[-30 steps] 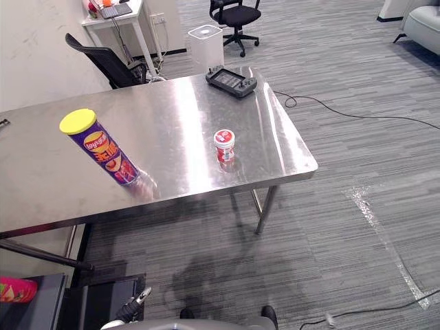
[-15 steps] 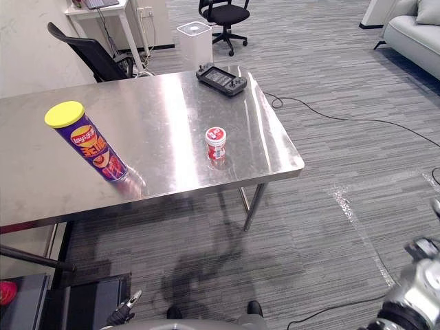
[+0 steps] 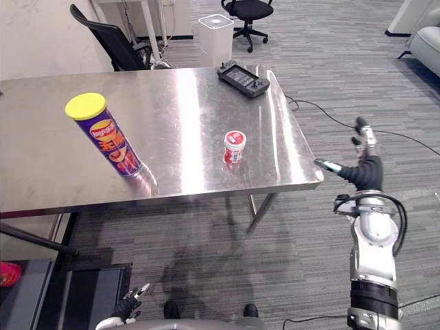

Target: Put the gum and the chips on the shelf.

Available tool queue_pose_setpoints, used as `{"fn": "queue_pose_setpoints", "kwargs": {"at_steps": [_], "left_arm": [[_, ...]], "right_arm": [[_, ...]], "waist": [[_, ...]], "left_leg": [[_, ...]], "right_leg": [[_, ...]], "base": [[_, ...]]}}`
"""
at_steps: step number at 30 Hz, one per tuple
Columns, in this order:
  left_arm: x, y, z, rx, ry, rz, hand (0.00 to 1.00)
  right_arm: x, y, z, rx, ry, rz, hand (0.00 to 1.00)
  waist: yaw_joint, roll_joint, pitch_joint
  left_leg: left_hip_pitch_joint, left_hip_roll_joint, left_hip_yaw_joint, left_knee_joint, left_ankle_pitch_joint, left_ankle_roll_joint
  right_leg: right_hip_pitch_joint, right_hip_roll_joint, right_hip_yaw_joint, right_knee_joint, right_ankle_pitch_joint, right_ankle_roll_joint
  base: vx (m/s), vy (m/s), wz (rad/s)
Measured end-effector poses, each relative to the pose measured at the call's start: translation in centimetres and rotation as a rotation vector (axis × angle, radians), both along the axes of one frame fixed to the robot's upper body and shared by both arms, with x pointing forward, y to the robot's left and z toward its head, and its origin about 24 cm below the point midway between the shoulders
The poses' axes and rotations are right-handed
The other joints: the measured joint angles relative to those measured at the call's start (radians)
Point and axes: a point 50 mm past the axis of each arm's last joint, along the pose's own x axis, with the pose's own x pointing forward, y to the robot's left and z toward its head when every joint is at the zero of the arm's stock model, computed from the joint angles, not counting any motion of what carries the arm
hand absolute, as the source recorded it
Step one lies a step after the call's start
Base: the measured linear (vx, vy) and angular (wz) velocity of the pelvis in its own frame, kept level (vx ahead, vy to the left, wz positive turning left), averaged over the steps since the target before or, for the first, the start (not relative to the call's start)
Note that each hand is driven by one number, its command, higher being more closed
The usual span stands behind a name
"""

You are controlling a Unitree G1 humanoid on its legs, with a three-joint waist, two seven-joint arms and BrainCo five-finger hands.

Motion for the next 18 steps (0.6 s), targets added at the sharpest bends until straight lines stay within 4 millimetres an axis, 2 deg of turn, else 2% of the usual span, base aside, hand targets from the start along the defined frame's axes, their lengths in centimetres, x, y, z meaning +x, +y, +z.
{"fn": "queue_pose_setpoints", "kwargs": {"at_steps": [5,7,9,11,18], "left_arm": [[0.5,-0.1,0.1,0.004,-0.013,-0.017,0.00],[0.7,0.0,0.2,0.007,-0.019,-0.019,0.00],[0.9,-0.4,0.1,-0.001,-0.017,-0.028,0.00],[1.0,-0.5,0.1,-0.001,-0.017,-0.036,0.00],[1.6,-0.4,0.3,0.003,-0.035,-0.037,0.00]], "right_arm": [[1.4,2.8,-0.5,0.001,0.022,0.121,0.00],[2.0,3.7,-0.2,0.025,0.002,0.147,0.00],[2.2,3.9,-0.3,0.038,0.003,0.153,0.00],[2.6,4.2,-0.9,0.048,0.027,0.161,0.00],[4.4,5.2,-1.3,0.143,0.040,0.152,0.00]], "waist": [[0.007,0.004,0.025],[0.007,0.002,0.035],[0.006,0.016,0.049],[0.016,0.020,0.047],[0.040,0.011,0.052]], "left_leg": [[-0.006,-0.008,-0.013,-0.007,0.015,0.004],[-0.026,-0.016,-0.015,-0.008,0.024,-0.004],[-0.039,-0.010,-0.036,-0.008,0.038,-0.003],[-0.040,-0.004,-0.042,-0.008,0.041,-0.004],[-0.056,-0.003,-0.069,-0.008,0.050,-0.001]], "right_leg": [[0.006,-0.008,-0.017,-0.008,-0.004,0.001],[-0.007,-0.016,-0.020,-0.016,-0.032,0.012],[-0.007,-0.011,-0.041,-0.015,-0.036,0.017],[-0.005,-0.004,-0.048,-0.016,-0.037,0.016],[-0.001,-0.001,-0.073,-0.017,-0.032,0.008]], "base": [[-0.09,0.004,0.06],[-0.13,-0.020,0.05],[-0.10,-0.030,0.22],[-0.06,-0.024,0.11],[0.02,-0.005,0.12]]}}
